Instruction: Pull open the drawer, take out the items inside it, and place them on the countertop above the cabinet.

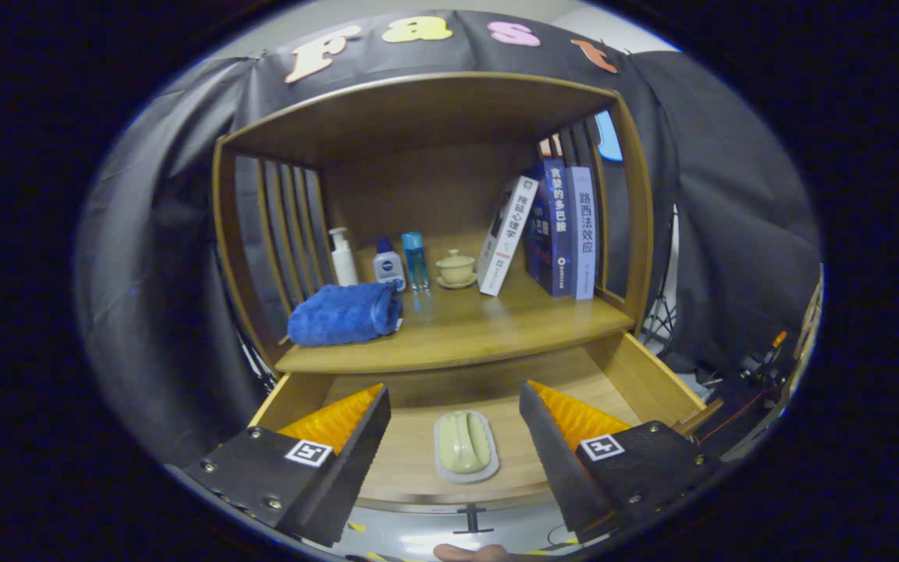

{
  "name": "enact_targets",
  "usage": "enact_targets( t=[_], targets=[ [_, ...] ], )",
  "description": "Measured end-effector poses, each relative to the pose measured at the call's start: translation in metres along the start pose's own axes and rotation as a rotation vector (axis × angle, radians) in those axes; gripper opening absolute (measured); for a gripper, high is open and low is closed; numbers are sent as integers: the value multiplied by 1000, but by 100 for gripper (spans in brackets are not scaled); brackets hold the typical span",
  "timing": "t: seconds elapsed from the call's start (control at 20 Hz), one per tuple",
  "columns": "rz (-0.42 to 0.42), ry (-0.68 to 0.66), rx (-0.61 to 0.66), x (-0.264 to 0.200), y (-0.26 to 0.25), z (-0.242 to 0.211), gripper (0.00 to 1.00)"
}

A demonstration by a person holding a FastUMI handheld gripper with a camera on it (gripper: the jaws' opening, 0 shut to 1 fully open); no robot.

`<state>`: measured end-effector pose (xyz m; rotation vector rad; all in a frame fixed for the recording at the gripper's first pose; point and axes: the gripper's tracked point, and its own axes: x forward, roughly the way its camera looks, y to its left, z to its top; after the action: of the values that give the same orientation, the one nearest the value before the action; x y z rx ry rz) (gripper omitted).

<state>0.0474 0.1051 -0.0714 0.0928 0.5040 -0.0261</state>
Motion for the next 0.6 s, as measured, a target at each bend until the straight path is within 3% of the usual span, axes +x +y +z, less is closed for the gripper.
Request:
enact_targets(
  t=[0.3, 0.6],
  targets=[
    [47, 203, -23, 50, 1, -5, 100],
    [9, 459, -13, 94, -5, -47, 100]
  ],
)
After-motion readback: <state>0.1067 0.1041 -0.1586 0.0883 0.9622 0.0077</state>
